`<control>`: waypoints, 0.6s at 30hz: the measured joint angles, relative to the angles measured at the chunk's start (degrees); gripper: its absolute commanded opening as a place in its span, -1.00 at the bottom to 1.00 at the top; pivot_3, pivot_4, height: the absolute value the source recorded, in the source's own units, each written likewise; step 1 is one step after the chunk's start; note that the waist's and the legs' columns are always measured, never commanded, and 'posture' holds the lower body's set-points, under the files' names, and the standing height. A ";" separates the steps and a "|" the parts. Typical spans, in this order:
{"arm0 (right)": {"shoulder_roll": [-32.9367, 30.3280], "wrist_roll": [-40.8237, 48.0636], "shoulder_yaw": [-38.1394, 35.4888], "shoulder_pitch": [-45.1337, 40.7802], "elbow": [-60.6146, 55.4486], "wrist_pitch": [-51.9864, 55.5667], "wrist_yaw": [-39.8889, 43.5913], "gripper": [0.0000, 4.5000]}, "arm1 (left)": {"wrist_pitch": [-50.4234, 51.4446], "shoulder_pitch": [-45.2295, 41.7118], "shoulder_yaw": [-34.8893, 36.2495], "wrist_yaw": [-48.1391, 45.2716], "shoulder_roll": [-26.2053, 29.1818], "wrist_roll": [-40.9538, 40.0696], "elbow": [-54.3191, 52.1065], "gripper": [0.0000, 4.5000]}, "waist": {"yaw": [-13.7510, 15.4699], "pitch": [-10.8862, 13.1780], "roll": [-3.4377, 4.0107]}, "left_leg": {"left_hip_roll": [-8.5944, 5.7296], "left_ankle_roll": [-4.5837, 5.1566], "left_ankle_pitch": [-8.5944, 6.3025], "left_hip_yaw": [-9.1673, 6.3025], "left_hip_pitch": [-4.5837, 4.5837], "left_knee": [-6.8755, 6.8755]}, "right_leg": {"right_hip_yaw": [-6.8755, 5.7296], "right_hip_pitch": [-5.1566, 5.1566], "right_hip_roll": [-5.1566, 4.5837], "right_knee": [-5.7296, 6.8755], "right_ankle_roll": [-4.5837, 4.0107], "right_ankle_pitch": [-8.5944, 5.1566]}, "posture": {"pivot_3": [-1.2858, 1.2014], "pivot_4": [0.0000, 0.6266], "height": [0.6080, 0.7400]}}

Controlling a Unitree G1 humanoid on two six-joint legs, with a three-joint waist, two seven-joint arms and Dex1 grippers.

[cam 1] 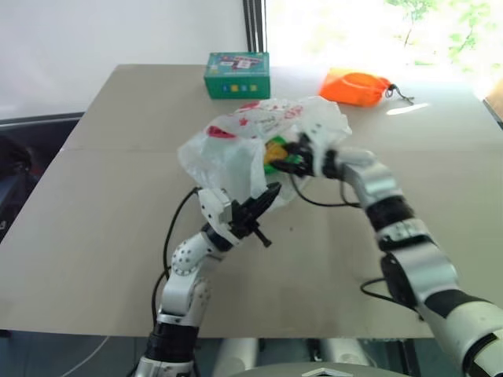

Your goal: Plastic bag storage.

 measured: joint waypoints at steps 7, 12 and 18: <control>-9.88 -1.00 -1.16 4.56 -9.58 -4.01 -0.66 0.48 | -0.01 0.16 -0.37 0.28 -0.15 0.38 0.00 -1.00 | -1.42 0.00 0.00 | 0.24 0.02 -0.01 0.17 0.31 -0.03 | 0.29 0.17 0.26 0.11 0.00 0.00 | 0.03 -0.52 1.00; -9.63 -1.45 -4.23 4.20 -6.16 -5.73 -7.34 0.48 | -0.01 0.15 -0.35 0.10 -0.11 0.37 0.01 -1.00 | -1.39 0.00 -0.01 | 0.22 0.02 -0.01 0.26 0.30 0.03 | 0.39 0.17 0.25 0.11 0.01 0.01 | 0.03 -0.52 1.00; -7.57 0.24 -6.14 0.62 -4.01 -7.37 -10.39 0.48 | 0.00 -0.03 -0.28 -0.26 0.19 0.37 0.02 -1.00 | -1.13 0.00 -0.01 | 0.24 0.02 -0.01 0.28 0.28 -0.01 | 0.40 0.13 0.25 0.07 0.01 0.01 | 0.03 -0.52 1.00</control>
